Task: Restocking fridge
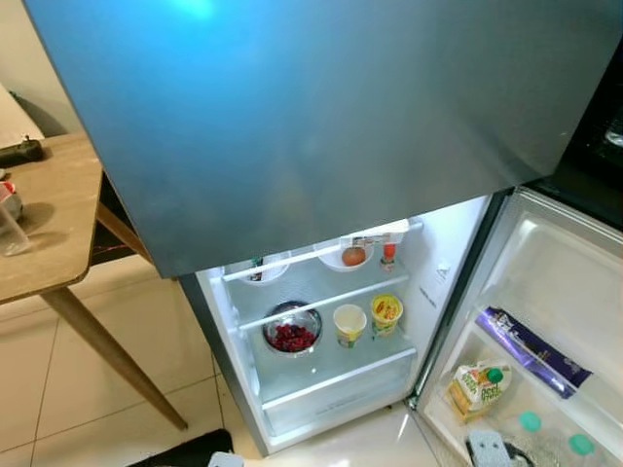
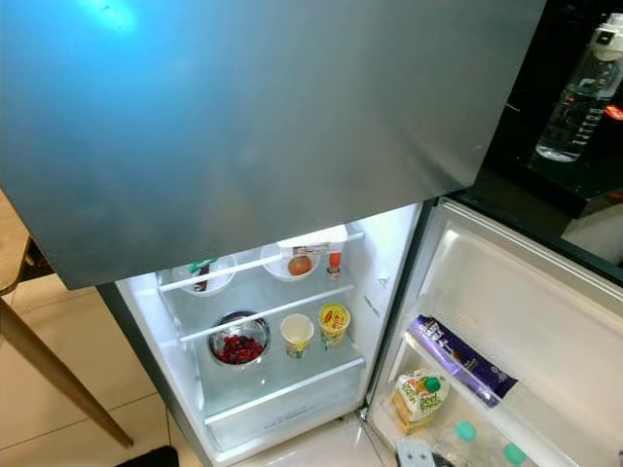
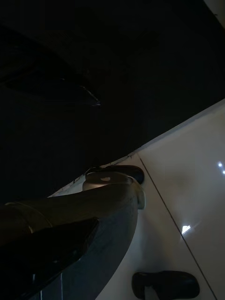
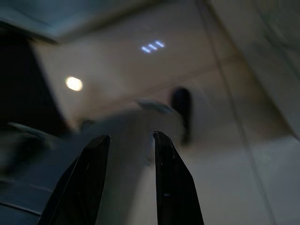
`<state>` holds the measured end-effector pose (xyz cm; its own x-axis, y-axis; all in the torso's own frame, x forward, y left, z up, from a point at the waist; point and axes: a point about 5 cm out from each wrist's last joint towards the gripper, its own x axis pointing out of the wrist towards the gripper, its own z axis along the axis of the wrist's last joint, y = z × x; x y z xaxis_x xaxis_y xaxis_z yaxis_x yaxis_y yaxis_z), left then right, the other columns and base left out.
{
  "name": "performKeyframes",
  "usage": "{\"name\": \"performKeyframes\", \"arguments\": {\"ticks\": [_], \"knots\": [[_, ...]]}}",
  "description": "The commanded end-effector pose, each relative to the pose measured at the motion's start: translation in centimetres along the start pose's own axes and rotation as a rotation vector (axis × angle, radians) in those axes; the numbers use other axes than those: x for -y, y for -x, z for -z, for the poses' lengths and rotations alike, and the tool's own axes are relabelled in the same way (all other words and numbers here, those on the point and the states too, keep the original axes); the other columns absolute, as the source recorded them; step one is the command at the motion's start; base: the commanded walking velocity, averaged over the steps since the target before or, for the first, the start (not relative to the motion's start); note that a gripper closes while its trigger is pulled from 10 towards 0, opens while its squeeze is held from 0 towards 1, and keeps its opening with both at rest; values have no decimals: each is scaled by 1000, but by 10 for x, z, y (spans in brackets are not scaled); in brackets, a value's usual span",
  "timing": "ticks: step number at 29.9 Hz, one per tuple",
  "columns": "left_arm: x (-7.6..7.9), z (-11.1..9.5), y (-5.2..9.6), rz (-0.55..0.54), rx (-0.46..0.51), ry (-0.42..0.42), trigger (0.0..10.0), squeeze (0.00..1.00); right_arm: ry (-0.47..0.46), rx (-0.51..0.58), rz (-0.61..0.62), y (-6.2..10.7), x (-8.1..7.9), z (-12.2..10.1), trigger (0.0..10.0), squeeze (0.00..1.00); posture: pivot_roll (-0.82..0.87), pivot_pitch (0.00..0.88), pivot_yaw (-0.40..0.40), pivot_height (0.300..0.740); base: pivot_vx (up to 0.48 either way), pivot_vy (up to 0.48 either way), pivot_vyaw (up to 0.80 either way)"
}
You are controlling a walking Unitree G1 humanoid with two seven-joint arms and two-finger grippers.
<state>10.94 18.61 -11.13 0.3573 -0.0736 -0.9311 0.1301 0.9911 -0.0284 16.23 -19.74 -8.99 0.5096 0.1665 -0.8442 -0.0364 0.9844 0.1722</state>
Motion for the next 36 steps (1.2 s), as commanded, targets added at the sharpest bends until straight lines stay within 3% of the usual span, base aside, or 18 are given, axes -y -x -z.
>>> {"name": "performKeyframes", "arguments": {"ticks": [1, 13, 19, 24, 31, 36], "knots": [[-5, 8, 2, -7, -25, 0, 10000, 0, -19, 75, -68, -3, -8, -18, 10000, 0, -76, 0, 2, 740, 0, 0, 0], [-1, 4, 1, -12, -18, -5, 10000, 0, 25, 161, -233, -7, -30, -45, 10000, 0, -74, 0, -5, 740, 0, 0, 0], [-2, 2, 0, -15, -3, 10, 10000, 0, 121, 65, -99, -6, -16, -26, 10000, 0, -71, 0, -5, 740, 0, 0, 0], [-11, 1, 3, -23, 29, 73, 10000, 0, 140, -72, 82, 5, 12, 12, 10000, 0, -76, 0, -5, 740, 0, 0, 0], [-18, 6, 5, -25, 21, 79, 10000, 0, 166, -156, 130, 11, 19, 34, 10000, 0, -79, 0, -5, 740, 0, 0, 0], [-17, 7, 5, -21, 29, 95, 10000, 0, 164, -155, 133, 11, 20, 33, 10000, 0, -76, 0, -7, 740, 0, 0, 0]]}}
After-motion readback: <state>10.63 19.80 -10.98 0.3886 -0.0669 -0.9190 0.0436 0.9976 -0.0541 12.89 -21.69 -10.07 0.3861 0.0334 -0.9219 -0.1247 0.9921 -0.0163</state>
